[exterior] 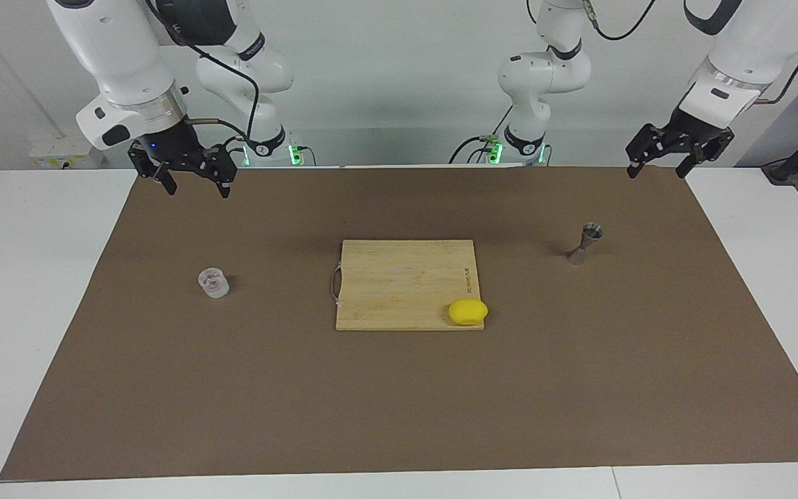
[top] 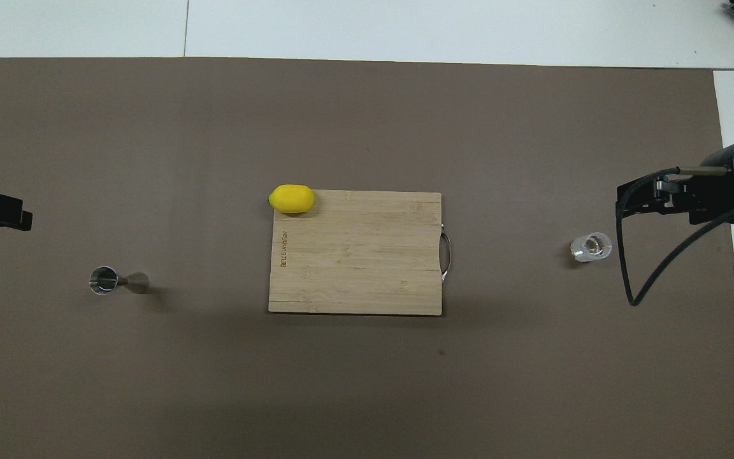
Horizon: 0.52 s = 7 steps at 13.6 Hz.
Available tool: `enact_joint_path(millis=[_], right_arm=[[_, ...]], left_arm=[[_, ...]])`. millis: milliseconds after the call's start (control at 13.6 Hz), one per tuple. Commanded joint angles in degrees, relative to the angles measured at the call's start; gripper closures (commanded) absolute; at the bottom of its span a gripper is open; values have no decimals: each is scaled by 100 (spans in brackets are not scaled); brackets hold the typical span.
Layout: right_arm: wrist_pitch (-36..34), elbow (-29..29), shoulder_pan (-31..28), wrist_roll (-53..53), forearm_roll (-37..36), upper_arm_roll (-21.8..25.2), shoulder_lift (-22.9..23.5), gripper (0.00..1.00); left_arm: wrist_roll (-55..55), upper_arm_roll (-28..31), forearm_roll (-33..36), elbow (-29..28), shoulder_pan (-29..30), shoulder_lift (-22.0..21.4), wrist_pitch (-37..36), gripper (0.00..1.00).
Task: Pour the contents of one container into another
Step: 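Move the left gripper toward the small metal cup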
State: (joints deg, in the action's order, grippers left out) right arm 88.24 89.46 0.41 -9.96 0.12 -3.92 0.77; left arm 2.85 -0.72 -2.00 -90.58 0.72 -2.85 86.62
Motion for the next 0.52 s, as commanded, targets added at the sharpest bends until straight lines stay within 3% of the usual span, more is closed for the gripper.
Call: enact_joint_path(millis=[0,442], right_arm=[[-26,45,-50,152,103,-13,-51,0],[88,265,-50,108,103,-13,-165,0]], left_arm=[[-92,-16,-19,-205,-19,-181,21,0],[-969,-16,-89,-574,77,-32,461,0]])
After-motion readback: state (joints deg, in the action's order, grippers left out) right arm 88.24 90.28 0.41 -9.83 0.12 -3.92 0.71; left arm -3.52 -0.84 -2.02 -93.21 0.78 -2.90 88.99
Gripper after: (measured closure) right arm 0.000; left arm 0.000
